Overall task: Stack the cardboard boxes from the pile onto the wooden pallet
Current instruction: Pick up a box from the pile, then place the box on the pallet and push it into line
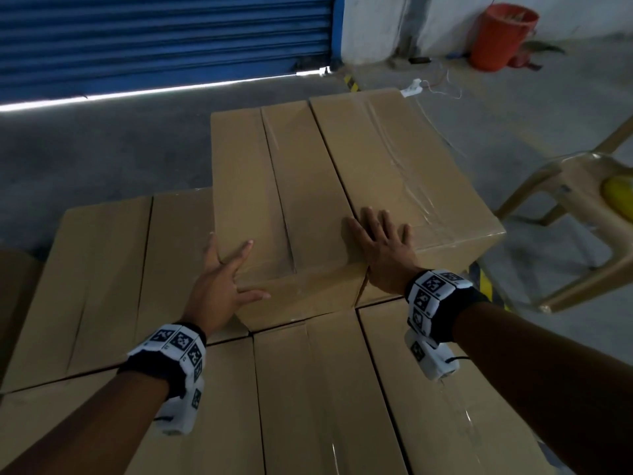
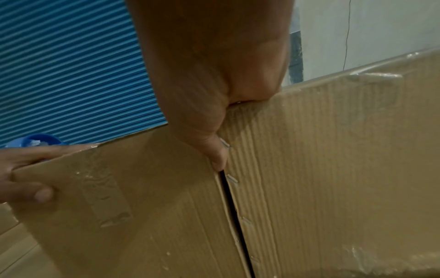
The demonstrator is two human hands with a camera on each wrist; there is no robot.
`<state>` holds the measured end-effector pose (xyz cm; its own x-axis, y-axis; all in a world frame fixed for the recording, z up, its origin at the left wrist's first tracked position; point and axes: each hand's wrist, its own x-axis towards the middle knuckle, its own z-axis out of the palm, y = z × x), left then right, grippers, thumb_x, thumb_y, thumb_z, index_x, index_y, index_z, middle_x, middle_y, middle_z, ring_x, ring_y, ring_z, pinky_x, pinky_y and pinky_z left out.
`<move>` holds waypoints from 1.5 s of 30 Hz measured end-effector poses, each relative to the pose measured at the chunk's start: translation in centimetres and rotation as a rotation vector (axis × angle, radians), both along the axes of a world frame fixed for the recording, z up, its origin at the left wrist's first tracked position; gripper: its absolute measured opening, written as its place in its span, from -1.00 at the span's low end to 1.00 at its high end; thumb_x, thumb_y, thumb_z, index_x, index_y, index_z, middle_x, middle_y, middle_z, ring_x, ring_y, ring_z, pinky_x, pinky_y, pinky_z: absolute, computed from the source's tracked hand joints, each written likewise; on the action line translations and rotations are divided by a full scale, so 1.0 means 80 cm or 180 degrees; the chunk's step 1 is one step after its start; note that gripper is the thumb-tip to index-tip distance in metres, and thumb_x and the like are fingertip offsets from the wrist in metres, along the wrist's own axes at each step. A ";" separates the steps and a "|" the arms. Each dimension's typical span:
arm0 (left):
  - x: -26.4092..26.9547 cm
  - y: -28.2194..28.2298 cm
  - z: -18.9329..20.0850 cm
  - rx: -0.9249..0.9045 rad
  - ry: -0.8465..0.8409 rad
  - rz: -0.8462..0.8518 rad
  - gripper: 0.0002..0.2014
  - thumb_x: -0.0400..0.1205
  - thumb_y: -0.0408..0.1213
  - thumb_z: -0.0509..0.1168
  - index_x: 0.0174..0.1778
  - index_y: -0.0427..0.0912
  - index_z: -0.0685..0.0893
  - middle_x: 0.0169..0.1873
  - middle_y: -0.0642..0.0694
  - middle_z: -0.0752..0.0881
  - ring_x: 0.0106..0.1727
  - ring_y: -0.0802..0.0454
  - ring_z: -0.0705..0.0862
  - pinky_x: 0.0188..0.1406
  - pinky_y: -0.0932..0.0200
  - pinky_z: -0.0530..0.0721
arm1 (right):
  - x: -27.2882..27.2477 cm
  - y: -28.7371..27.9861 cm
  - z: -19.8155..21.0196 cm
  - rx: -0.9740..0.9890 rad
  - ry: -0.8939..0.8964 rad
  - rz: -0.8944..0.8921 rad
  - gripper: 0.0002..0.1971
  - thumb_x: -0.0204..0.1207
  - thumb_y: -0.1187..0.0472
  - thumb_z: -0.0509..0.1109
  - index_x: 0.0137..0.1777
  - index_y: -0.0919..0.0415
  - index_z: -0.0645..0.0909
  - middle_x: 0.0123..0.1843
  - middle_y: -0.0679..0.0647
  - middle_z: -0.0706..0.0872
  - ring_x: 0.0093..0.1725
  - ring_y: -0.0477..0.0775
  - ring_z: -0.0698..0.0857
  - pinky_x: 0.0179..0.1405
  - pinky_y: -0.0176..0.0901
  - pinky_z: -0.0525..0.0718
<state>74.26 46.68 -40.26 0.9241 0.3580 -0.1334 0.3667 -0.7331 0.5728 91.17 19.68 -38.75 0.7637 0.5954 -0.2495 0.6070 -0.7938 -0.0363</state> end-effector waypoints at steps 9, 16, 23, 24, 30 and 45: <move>0.001 0.002 0.006 -0.0227 0.0136 -0.0135 0.00 0.36 0.43 0.36 0.73 0.29 0.17 0.75 -0.06 -0.38 0.77 -0.16 0.08 0.69 -0.09 0.29 | 0.002 -0.003 0.020 -0.0080 0.0210 0.0021 0.12 0.47 0.30 0.43 0.73 -0.08 -0.38 0.76 0.09 -0.39 0.72 0.35 -0.31 0.64 0.53 -0.08; 0.008 -0.003 0.040 -0.0492 0.0128 0.0069 0.03 0.43 0.64 0.12 0.76 0.14 0.19 0.79 -0.08 -0.21 0.79 -0.04 -0.21 0.73 -0.27 0.07 | -0.015 -0.002 0.048 0.0209 0.0484 -0.0010 0.11 0.51 0.09 0.51 0.75 -0.02 -0.32 0.77 0.07 -0.36 0.74 0.23 -0.27 0.68 0.31 0.01; 0.011 0.001 0.188 -0.0769 -0.0366 0.0141 -0.03 0.54 0.51 0.09 0.79 0.04 0.08 0.79 -0.02 0.01 0.79 0.02 0.02 0.74 -0.15 0.10 | -0.059 0.030 0.173 0.1221 0.0485 -0.0302 0.03 0.52 -0.02 0.52 0.77 0.02 -0.17 0.79 0.11 -0.21 0.76 0.22 -0.08 0.65 0.22 0.28; 0.006 0.001 0.218 -0.0763 -0.0480 0.0116 -0.09 0.59 0.43 0.10 0.79 0.03 0.08 0.79 0.00 0.00 0.79 0.05 -0.01 0.74 -0.10 0.07 | -0.071 0.035 0.201 0.1401 0.0460 -0.0354 0.01 0.53 -0.03 0.51 0.77 0.02 -0.13 0.79 0.12 -0.17 0.76 0.21 -0.02 0.65 0.14 0.29; -0.078 -0.012 0.424 -0.0707 -0.1292 -0.0041 -0.26 0.69 0.21 0.10 0.78 0.06 0.10 0.78 0.01 0.09 0.75 0.11 0.10 0.69 0.01 0.17 | -0.184 0.055 0.390 0.2528 0.0233 -0.0432 -0.09 0.53 -0.08 0.51 0.75 0.10 0.10 0.74 0.13 0.19 0.68 0.15 0.25 0.54 -0.07 0.29; -0.479 -0.003 0.624 -0.0394 -0.2258 0.0086 -0.26 0.68 0.13 0.29 0.75 0.01 0.21 0.72 0.00 0.28 0.72 0.12 0.25 0.69 -0.11 0.32 | -0.563 0.078 0.618 0.3853 -0.0437 -0.0066 -0.23 0.56 -0.12 0.43 0.68 0.18 0.27 0.66 0.11 0.34 0.62 0.03 0.38 0.39 0.25 0.61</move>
<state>35.91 46.44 9.66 0.7943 0.4031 0.4545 -0.1074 -0.6432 0.7581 46.13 25.94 10.67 0.7523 0.3746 0.5420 0.6516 -0.3009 -0.6964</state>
